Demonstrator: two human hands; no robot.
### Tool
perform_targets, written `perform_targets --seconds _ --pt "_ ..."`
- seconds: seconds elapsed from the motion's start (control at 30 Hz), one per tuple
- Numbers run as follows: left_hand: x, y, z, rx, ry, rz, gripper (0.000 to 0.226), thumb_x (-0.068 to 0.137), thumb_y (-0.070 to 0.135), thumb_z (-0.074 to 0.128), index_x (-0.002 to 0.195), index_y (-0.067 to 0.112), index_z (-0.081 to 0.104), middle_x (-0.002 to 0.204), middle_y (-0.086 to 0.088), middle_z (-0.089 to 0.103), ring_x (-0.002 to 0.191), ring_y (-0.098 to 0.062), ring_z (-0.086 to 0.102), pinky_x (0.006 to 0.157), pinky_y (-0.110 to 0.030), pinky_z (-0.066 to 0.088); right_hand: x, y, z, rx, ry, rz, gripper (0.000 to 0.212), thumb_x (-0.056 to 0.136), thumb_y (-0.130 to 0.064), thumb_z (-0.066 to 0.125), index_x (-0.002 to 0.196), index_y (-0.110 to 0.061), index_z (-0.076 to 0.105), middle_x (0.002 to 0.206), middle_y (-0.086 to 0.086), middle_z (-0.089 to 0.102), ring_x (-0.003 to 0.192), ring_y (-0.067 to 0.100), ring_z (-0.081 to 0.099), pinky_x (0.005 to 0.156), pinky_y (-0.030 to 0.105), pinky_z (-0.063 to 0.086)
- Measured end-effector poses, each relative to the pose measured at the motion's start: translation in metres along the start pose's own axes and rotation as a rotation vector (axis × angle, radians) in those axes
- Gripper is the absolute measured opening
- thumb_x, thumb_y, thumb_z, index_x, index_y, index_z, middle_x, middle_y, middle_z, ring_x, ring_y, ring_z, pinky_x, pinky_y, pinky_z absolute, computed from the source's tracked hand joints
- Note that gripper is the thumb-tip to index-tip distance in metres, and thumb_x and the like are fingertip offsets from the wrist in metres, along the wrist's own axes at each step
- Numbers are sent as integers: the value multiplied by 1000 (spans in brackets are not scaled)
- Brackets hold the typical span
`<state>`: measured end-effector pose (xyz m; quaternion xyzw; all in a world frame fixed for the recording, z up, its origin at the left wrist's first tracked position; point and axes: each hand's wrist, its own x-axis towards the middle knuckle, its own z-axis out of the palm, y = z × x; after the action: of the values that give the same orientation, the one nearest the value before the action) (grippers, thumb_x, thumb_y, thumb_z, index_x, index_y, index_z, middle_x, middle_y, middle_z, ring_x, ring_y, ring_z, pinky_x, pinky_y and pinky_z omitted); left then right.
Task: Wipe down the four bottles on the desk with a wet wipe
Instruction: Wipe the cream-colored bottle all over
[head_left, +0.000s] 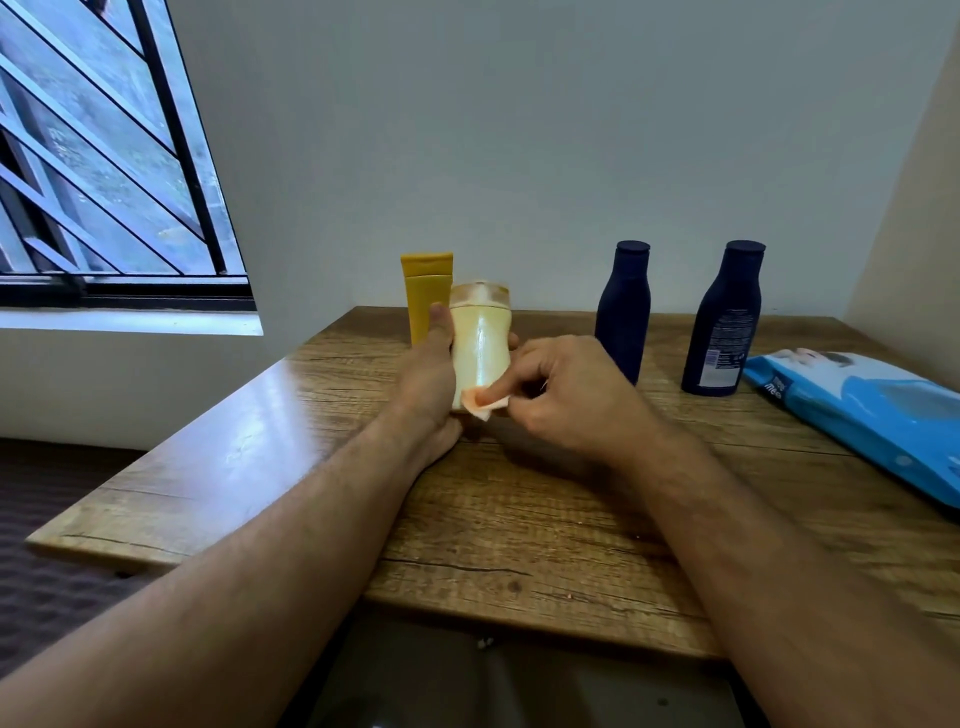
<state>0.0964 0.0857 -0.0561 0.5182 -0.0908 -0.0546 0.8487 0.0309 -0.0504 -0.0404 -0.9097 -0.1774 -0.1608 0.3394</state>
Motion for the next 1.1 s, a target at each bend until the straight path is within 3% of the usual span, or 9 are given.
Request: perform_targets --seconds 0.1,0.17,0.23,0.47,0.6,0.73,0.8,0.93,1.1 --pt "-2 -5 2 159 -78 9 55 106 52 34 119 9 65 111 -19 73 99 -31 72 92 -48 57 2 1 -4 7 251 6 21 86 -16 69 102 -28 77 105 -8 68 95 3 60 81 17 52" --pt "-5 -6 5 225 -166 -3 55 106 53 33 118 11 66 103 -18 73 88 -27 71 83 -45 58 4 2 -8 -1 480 13 22 88 -17 68 107 -25 75 101 -7 66 85 0 58 74 8 48" --pt "-7 -5 6 201 -196 -19 56 106 54 31 116 11 66 96 -15 74 81 -24 71 79 -43 59 4 2 -10 3 560 8 23 90 -16 67 110 -23 75 99 -7 65 80 -3 56 69 4 45" --pt "-5 0 1 3 -55 5 39 106 39 45 111 6 66 100 -18 72 94 -32 70 99 -53 52 1 -1 -5 -6 76 -41 21 84 -10 71 97 -24 79 88 -21 63 81 0 60 67 9 44" --pt "-2 -2 2 51 -27 22 37 106 30 49 133 5 54 104 -17 72 84 -28 72 76 -46 62 2 1 -5 45 241 -34 20 86 -14 71 101 -26 78 90 -16 66 80 0 61 67 10 48" --pt "-6 -3 6 159 -89 -8 33 109 32 39 127 9 56 86 -11 68 61 -18 63 53 -31 52 2 0 -9 137 497 -17 22 89 -17 70 107 -27 76 92 -10 68 78 2 62 67 8 47" --pt "-5 -2 5 120 -67 -16 32 110 31 37 121 9 57 86 -12 65 61 -18 62 52 -30 52 -1 -3 -9 166 396 -34 21 88 -15 71 104 -27 76 85 -13 70 74 4 65 64 12 49" --pt "1 0 0 -39 13 -105 38 109 38 38 122 5 52 98 -22 65 83 -31 68 70 -43 60 -2 -6 -6 251 99 -53 20 83 -10 75 94 -26 79 73 -12 72 69 8 68 65 19 54" --pt "3 -1 -1 -107 5 -146 47 107 44 41 131 4 51 91 -18 68 79 -28 71 64 -40 61 -2 -6 -6 333 73 -8 16 82 -11 77 94 -21 80 78 -4 75 73 12 71 71 30 60"
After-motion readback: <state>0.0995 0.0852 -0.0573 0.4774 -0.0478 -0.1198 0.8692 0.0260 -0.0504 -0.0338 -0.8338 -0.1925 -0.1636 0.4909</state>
